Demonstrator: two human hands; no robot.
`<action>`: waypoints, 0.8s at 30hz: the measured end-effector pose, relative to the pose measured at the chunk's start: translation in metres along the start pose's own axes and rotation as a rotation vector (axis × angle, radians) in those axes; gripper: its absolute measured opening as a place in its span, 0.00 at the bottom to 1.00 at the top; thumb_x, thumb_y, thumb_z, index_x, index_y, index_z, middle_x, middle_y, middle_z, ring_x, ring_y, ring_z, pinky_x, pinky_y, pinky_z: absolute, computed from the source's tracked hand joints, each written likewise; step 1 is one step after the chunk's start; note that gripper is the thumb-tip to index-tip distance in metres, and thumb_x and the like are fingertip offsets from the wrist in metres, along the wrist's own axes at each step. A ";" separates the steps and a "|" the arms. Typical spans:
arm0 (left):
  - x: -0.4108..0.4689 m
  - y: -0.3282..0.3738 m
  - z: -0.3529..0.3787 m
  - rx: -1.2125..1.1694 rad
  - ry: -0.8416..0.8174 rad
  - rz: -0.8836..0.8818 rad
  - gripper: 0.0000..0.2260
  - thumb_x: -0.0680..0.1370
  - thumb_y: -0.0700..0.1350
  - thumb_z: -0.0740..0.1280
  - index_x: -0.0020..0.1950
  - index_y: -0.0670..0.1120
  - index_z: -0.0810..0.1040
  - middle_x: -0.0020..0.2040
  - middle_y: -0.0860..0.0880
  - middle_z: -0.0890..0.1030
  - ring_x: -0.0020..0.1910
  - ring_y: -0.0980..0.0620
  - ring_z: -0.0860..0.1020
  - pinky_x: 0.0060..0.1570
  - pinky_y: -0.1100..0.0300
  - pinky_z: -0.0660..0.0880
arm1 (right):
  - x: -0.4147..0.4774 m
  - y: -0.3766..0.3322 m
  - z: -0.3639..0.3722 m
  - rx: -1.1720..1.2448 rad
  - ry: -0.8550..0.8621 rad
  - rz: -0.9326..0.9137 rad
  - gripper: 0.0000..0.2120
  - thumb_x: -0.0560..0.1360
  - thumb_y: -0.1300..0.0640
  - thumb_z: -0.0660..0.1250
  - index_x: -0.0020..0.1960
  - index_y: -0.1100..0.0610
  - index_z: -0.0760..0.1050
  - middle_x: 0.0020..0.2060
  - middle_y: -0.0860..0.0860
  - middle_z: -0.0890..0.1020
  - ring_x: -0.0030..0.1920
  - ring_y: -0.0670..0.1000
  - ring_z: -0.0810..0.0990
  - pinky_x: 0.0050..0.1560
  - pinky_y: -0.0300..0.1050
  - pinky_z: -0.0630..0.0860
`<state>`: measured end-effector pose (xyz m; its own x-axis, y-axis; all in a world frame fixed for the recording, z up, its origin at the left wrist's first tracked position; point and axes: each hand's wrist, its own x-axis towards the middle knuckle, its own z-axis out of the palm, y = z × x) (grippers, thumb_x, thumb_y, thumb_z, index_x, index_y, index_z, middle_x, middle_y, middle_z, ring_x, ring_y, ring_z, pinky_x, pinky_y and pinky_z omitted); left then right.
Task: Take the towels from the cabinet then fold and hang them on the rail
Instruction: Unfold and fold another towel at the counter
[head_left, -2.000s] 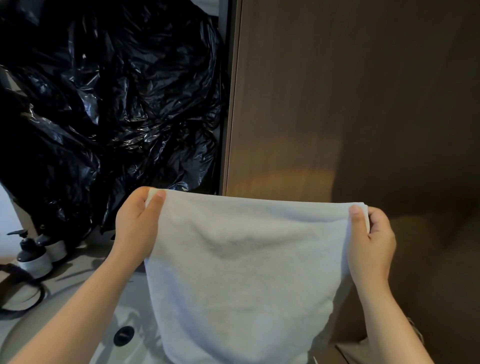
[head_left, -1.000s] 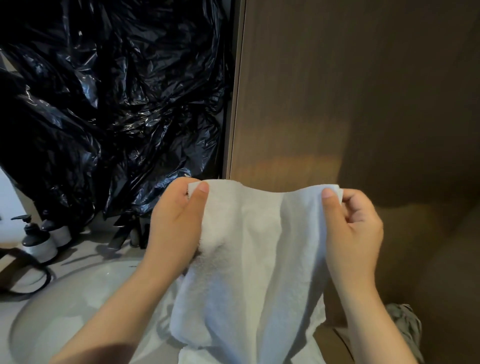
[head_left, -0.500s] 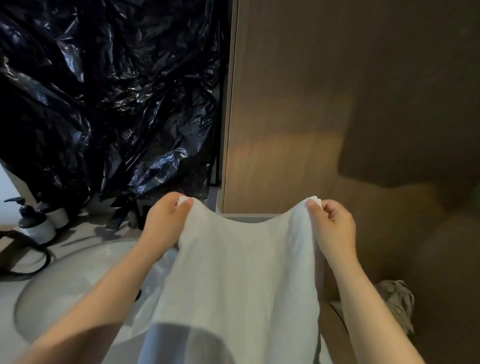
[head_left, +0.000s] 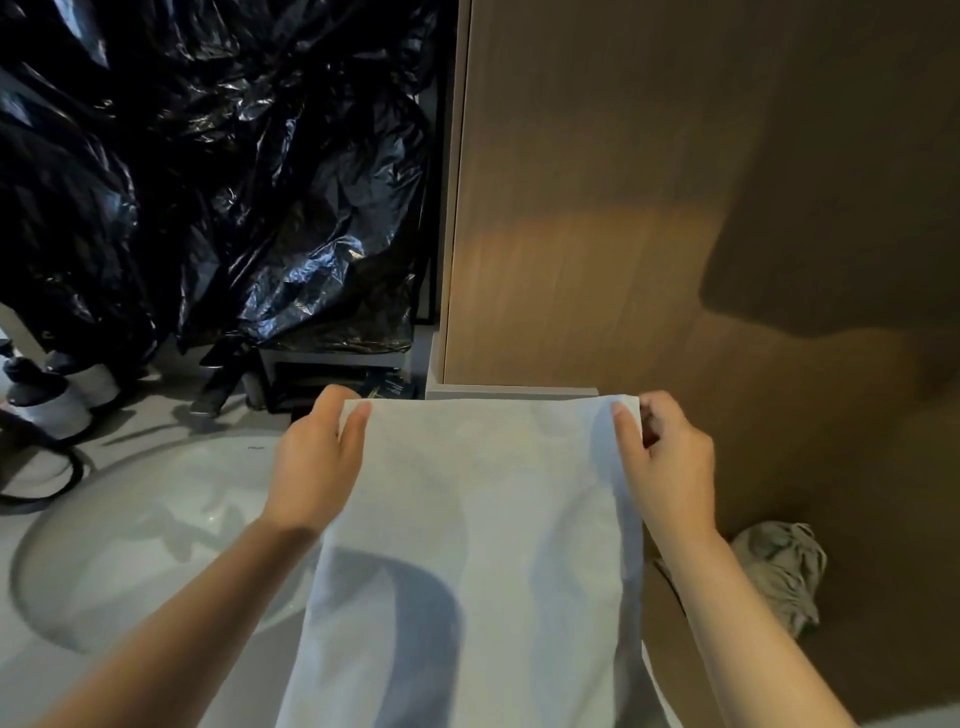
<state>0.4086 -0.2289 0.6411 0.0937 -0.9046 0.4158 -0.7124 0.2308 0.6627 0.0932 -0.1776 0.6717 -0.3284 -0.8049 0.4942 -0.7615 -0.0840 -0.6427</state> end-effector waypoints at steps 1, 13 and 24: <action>-0.001 0.006 -0.001 -0.034 0.014 -0.014 0.07 0.81 0.51 0.59 0.47 0.50 0.71 0.31 0.51 0.76 0.33 0.52 0.76 0.33 0.53 0.72 | -0.001 -0.006 0.000 0.041 -0.007 0.007 0.06 0.79 0.45 0.63 0.46 0.47 0.73 0.31 0.43 0.77 0.33 0.45 0.77 0.27 0.35 0.68; -0.037 0.077 -0.017 -0.762 -0.115 -0.491 0.13 0.78 0.43 0.68 0.37 0.37 0.77 0.22 0.50 0.70 0.23 0.53 0.68 0.26 0.65 0.68 | -0.035 -0.097 0.002 0.590 -0.430 0.186 0.12 0.80 0.60 0.63 0.59 0.44 0.74 0.26 0.57 0.80 0.25 0.53 0.79 0.30 0.40 0.77; -0.062 0.084 -0.046 -1.047 -0.204 -0.449 0.08 0.80 0.38 0.64 0.48 0.35 0.80 0.28 0.50 0.80 0.24 0.58 0.75 0.25 0.70 0.72 | -0.040 -0.115 -0.009 0.717 -0.789 0.191 0.07 0.77 0.67 0.67 0.55 0.62 0.76 0.42 0.55 0.87 0.44 0.50 0.86 0.40 0.39 0.79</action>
<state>0.3748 -0.1368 0.6996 0.0107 -0.9994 -0.0332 0.2910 -0.0287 0.9563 0.1893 -0.1308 0.7310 0.2410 -0.9705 -0.0017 -0.1477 -0.0349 -0.9884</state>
